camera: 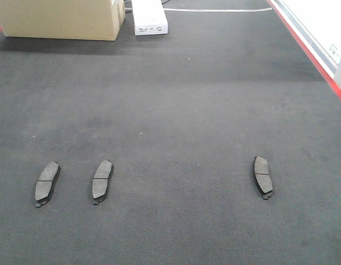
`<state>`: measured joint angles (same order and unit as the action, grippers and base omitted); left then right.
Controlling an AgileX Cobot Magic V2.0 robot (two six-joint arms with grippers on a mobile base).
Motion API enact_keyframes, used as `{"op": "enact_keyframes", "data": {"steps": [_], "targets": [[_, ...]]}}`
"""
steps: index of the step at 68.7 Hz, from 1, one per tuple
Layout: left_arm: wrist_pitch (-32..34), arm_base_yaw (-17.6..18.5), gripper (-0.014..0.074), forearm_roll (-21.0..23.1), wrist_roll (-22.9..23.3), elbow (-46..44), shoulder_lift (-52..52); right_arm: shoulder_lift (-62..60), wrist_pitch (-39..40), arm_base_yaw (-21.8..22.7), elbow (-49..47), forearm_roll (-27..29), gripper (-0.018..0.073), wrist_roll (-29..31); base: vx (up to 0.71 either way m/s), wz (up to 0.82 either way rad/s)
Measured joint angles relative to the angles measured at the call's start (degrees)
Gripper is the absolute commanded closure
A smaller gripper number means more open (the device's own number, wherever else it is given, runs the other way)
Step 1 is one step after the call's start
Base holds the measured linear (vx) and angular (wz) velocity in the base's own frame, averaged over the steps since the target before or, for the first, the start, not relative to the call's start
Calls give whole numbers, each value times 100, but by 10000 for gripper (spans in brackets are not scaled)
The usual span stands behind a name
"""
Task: Move and align brake pads A on conveyor
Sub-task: 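Raise the open left gripper and move the right arm down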
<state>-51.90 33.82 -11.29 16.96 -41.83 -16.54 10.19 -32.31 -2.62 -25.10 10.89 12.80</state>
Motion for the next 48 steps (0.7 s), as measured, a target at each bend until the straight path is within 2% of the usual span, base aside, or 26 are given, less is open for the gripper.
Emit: {"op": "enact_keyframes", "data": {"steps": [38,48], "targets": [[-192,0,136,0,0,0,0,13,126,0,0,0,564,-69,0,0],[-197,0,136,0,0,0,0,584,-16,0,-301,0,559,-69,0,0]]}}
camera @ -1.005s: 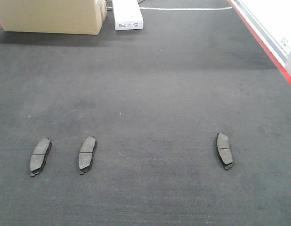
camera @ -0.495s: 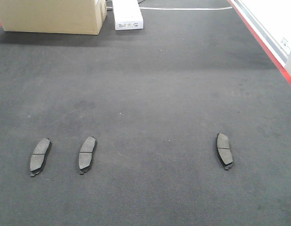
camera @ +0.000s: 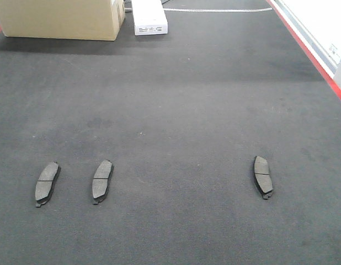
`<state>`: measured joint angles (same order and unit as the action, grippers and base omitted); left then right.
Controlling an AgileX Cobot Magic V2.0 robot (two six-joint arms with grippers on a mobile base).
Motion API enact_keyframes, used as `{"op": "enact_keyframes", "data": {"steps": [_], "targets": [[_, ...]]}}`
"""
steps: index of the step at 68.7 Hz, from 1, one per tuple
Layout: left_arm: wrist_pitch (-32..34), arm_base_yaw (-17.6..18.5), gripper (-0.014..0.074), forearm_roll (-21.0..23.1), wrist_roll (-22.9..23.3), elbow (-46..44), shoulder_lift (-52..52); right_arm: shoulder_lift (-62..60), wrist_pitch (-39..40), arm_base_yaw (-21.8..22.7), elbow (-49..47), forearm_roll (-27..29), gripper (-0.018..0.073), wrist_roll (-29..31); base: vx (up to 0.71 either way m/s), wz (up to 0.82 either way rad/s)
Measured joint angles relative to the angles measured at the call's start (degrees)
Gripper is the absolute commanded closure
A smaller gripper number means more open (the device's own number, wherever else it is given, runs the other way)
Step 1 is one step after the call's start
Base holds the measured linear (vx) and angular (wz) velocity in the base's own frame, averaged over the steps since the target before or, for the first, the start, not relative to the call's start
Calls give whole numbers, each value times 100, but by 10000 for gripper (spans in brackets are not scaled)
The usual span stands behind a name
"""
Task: Move and align brake pads A on conveyor
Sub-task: 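Raise the open left gripper and move the right arm down, then lower the right gripper's brake pad onto the belt beside the other pad and release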
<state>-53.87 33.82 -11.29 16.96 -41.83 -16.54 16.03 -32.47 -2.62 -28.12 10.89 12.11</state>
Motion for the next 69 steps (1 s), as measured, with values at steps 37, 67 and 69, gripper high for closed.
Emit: {"op": "enact_keyframes", "data": {"steps": [37,67,69], "targets": [[0,0,136,1,0,0,0,4147,-1124,-85,-1881,-20,532,-616,0,0],[0,0,136,6,0,0,0,6990,-1083,-1900,-3243,-746,520,-2336,0,0],[0,0,136,6,0,0,0,7202,-1069,-1962,-3330,-747,519,-2431,0,0]]}}
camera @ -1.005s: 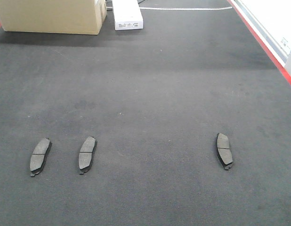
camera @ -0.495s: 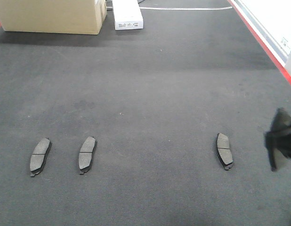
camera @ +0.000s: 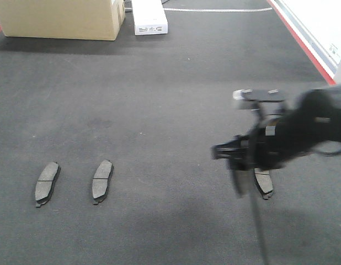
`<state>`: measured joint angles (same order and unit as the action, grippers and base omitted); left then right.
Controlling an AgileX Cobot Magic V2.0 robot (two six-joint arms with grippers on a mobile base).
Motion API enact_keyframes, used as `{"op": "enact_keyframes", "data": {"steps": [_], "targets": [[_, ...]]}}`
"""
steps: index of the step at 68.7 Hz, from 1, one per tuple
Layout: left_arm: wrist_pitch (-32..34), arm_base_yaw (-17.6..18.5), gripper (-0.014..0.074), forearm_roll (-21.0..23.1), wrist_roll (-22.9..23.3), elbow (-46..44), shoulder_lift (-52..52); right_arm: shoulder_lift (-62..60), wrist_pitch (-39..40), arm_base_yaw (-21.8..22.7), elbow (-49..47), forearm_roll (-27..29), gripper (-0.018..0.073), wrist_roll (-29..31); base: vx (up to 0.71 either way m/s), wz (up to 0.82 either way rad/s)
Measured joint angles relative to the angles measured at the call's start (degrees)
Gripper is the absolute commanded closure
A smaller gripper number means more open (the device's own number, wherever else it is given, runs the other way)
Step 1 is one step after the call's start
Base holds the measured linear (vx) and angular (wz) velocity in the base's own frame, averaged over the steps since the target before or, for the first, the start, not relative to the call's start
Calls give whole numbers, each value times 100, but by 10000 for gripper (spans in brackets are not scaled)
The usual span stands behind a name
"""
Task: Move and align brake pads A on conveyor
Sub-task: 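Lower the right gripper's brake pad onto the belt beside the other pad and release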
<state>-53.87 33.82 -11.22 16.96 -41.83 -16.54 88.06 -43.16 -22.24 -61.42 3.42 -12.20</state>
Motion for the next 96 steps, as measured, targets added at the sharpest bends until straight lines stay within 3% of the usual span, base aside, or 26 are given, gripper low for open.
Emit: {"op": "enact_keyframes", "data": {"steps": [19,39,48,65,81,96], "targets": [[0,0,136,6,0,0,0,1475,-126,-145,-874,-19,454,-179,0,0],[0,0,136,6,0,0,0,2532,-582,-145,-1638,-91,126,-203,0,0],[0,0,136,6,0,0,0,2537,-592,-145,-1715,-121,41,-217,0,0],[0,0,136,6,0,0,0,1922,-827,-12,-1715,-485,29,-131,0,0],[0,0,136,6,0,0,0,949,-1033,530,-1558,-501,31,311,0,0],[0,0,136,6,0,0,0,-517,-709,1099,-586,-520,31,603,0,0]]}}
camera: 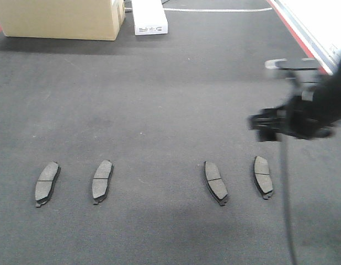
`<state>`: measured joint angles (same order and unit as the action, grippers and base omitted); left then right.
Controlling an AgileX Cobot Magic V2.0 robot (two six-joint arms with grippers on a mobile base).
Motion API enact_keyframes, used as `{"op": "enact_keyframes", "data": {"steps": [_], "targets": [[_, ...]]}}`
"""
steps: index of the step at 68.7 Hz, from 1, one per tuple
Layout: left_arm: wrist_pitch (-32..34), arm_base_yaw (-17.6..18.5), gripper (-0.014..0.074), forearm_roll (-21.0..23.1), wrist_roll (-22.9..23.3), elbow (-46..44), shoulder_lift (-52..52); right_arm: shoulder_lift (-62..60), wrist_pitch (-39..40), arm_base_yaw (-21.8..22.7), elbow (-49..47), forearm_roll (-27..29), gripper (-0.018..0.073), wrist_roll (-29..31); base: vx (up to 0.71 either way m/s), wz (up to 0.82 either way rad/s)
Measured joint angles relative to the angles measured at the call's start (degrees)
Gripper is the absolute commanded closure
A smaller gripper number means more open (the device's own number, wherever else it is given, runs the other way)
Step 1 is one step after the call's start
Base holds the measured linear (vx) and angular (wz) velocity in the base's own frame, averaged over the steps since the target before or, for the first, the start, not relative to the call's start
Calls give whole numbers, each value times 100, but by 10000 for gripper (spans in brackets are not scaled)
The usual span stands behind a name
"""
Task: Move and align brake pads A on conveyor
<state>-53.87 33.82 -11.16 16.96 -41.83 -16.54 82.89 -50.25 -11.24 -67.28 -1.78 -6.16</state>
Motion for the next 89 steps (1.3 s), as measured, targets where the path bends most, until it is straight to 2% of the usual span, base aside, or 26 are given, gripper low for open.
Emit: {"op": "enact_keyframes", "data": {"steps": [39,49,66,72,75,83,85,89], "targets": [[212,0,136,-13,0,0,0,-4613,625,73,2246,-210,31,227,0,0],[217,0,136,-13,0,0,0,-5802,847,73,2831,-200,31,479,0,0],[217,0,165,-13,0,0,0,-7271,1132,73,3648,-181,42,654,0,0],[217,0,257,-13,0,0,0,-7579,1230,73,3768,-181,104,732,0,0],[217,0,325,-13,0,0,0,-7683,1279,73,3787,-181,176,751,0,0],[217,0,595,-7,0,0,0,-7792,1448,73,3792,-104,469,752,0,0],[217,0,605,-7,0,0,0,-7797,1469,73,3792,-64,559,752,0,0],[246,0,604,-7,0,0,0,-7799,1475,73,3792,38,575,752,0,0]]}}
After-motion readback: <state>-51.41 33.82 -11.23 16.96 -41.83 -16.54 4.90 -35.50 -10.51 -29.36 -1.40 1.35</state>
